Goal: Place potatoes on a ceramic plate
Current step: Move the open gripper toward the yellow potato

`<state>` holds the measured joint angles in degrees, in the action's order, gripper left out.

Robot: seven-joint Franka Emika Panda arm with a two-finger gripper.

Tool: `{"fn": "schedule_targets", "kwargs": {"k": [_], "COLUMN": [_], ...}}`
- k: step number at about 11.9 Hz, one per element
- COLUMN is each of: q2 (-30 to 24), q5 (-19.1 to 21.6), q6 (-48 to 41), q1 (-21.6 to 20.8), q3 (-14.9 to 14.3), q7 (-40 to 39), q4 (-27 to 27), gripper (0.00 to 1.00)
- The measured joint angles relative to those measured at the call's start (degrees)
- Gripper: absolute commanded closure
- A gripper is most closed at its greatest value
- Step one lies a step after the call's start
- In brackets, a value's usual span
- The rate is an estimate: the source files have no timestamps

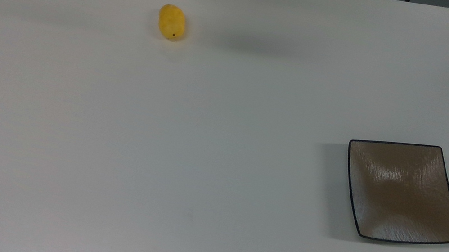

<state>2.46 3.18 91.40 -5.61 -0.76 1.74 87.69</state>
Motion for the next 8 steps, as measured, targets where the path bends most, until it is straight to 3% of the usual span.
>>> {"fn": "schedule_targets", "kwargs": {"k": [8], "q2": [-0.3], "q5": [0.0], "q6": [0.0], "q1": [-1.3], "q3": [0.0], "q7": [-0.2], "q4": [-0.2], "gripper": [0.00]}}
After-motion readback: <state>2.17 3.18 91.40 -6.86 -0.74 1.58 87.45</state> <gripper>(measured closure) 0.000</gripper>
